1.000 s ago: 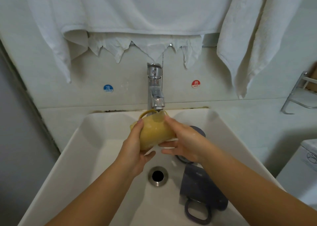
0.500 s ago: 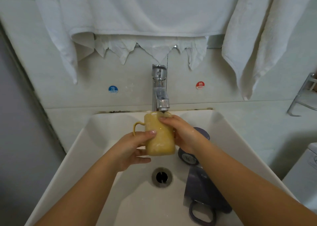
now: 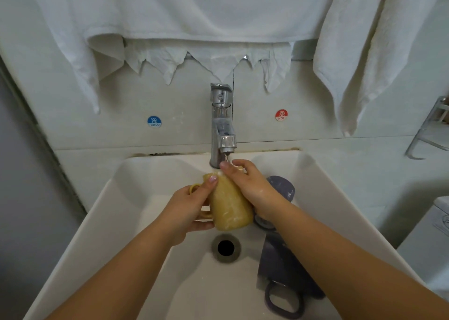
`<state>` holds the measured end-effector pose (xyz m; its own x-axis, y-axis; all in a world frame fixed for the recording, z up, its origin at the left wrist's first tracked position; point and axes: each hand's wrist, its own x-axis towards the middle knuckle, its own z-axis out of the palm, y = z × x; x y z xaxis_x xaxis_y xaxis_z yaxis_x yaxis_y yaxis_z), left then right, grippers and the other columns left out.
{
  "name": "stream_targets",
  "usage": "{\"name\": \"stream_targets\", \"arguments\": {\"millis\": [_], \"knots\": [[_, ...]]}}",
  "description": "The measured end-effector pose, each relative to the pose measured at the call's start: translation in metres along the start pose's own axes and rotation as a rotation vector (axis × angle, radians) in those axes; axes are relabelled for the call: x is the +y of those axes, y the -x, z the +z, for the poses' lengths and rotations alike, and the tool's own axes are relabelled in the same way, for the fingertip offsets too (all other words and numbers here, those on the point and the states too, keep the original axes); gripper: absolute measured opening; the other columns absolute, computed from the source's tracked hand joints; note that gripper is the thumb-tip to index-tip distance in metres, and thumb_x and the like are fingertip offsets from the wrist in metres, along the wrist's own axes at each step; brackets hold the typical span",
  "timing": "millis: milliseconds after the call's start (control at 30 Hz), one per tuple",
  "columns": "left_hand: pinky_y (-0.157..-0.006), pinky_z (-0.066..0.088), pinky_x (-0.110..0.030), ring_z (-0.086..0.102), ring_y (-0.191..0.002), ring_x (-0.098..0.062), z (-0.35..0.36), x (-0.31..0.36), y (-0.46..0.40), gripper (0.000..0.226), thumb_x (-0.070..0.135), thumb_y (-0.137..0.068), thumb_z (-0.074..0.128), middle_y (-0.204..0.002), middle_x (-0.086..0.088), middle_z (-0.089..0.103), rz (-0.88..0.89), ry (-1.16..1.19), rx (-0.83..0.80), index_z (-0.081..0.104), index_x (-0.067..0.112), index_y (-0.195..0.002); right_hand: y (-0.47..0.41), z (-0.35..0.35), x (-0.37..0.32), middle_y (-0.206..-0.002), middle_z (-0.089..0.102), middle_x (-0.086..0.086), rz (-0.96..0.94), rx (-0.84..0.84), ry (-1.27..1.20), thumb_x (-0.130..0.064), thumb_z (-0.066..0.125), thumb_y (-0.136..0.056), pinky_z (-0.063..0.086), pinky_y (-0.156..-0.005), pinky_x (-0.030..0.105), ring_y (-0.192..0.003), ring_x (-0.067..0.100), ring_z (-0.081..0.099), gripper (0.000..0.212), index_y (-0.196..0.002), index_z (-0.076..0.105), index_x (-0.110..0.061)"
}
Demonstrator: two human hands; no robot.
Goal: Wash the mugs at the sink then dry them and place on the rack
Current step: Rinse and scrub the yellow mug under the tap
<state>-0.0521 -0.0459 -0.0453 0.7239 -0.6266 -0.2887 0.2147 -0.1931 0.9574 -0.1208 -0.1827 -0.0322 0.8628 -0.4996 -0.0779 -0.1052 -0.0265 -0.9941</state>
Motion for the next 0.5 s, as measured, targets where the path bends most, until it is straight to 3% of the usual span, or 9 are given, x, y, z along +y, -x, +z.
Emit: {"name": "stream_targets", "arguments": {"millis": [167,333,433,500], "knots": [[-0.071,0.061,-0.039,0.072,-0.082,-0.033,0.0025,-0.0013,-0.0034,0.05,0.06,-0.093,0.044,-0.101,-0.012,0.071,0.007,-0.045,0.096,0.063,0.016,-0.109,-0.0009,0.0076,0.0006,-0.106,0.057,-0.004,-0.031,0.0,0.139,-0.049,0.07,-0.079,0.055,-0.08,0.035,-0.094,0.016,0.062,0.061,-0.125,0.038,-0.024],[-0.06,0.058,-0.035,0.071,-0.082,-0.03,0.002,0.0006,-0.0028,0.047,0.05,-0.1,0.037,-0.099,-0.013,0.071,0.014,0.042,0.131,0.065,0.013,-0.109,-0.0043,0.0076,-0.0035,-0.117,0.057,0.004,0.065,-0.039,0.093,-0.056,0.045,-0.092,0.049,-0.096,0.044,-0.105,0.023,0.059,0.051,-0.129,0.04,-0.021],[-0.06,0.059,-0.038,0.07,-0.084,-0.032,0.0058,0.0016,-0.0019,0.044,0.046,-0.101,0.038,-0.101,-0.013,0.07,0.049,0.039,0.149,0.065,0.011,-0.11,-0.001,0.0063,-0.0017,-0.108,0.061,-0.001,0.006,-0.078,0.095,-0.042,0.064,-0.087,0.055,-0.086,0.039,-0.096,0.018,0.063,0.04,-0.118,0.046,-0.022],[-0.061,0.059,-0.038,0.069,-0.087,-0.03,0.0108,0.0015,-0.0012,0.041,0.043,-0.102,0.039,-0.101,-0.011,0.069,0.088,0.007,0.182,0.063,0.011,-0.11,-0.0005,0.0094,-0.0022,-0.098,0.062,-0.004,-0.021,0.008,0.144,-0.047,0.069,-0.082,0.055,-0.082,0.036,-0.089,0.015,0.063,0.035,-0.104,0.052,-0.026]]}}
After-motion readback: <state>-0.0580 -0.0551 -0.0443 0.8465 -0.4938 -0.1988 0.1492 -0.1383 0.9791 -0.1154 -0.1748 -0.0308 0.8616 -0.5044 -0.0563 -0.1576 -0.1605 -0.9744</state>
